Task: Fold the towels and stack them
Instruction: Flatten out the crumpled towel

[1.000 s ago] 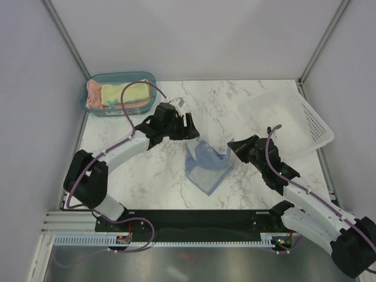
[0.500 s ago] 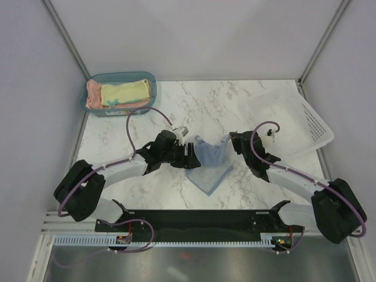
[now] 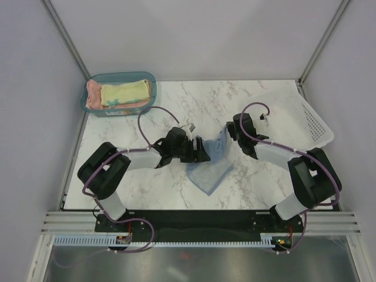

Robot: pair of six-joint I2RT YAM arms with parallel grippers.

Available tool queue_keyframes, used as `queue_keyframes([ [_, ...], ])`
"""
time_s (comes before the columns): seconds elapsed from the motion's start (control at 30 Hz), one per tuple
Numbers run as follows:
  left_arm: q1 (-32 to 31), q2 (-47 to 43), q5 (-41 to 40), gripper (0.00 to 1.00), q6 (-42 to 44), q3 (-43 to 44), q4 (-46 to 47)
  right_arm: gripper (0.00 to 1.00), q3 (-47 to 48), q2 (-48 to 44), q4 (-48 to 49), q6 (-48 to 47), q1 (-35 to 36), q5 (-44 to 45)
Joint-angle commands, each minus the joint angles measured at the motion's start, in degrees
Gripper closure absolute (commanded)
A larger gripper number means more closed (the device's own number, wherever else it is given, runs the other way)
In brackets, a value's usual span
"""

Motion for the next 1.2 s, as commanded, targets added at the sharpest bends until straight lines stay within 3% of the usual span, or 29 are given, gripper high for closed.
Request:
queue_keyframes([
  [0.0,-0.7,3.0,-1.0,0.16,-5.8,4.8,3.7,1.00,-0.3,-0.4,3.4,-6.3,-0.5,-2.4],
  [0.27,-3.9,5.4,-3.3,0.15,-7.8,7.5,7.0,1.00,-5.5,-7.6,2.1,-9.6,-0.6,-3.8],
  [0.37,-4.0,3.4,-4.3,0.24,-8.2,6.9,6.5,1.00,-7.0,-11.1,0.1,-12.4,-0.6,-4.0],
  [0.47,-3.9,-0.7,-5.9,0.41,-5.8,7.2,3.2,1.00,-8.2,-16.1,-2.5,-16.0,-0.6,-4.9],
  [0.5,-3.9,-1.8,-6.4,0.57,-5.2,7.5,0.0,1.00,-8.5,-18.5,-3.4,-19.0,-0.6,-5.3],
  [0.6,-3.7,-5.4,-8.0,0.78,-3.3,8.6,-7.4,1.00,-10.5,-22.7,-5.3,-24.0,-0.6,-7.8],
  [0.8,-3.1,-14.7,-8.7,0.98,-3.7,3.2,-17.3,0.99,-15.5,-34.8,-14.8,-23.8,3.4,-16.0],
  [0.97,-0.6,-20.3,-9.2,0.98,-2.4,1.2,-25.4,0.92,-14.4,-40.9,-21.0,-19.4,9.3,-15.7],
  [1.07,7.5,-17.2,-2.8,0.98,-1.3,0.9,-26.7,0.91,-11.9,-37.7,-20.9,-20.1,12.0,-14.8],
  [1.17,14.6,-11.7,2.4,0.98,0.9,2.2,-26.3,0.89,-8.8,-28.5,-19.0,-22.9,14.0,-14.8],
])
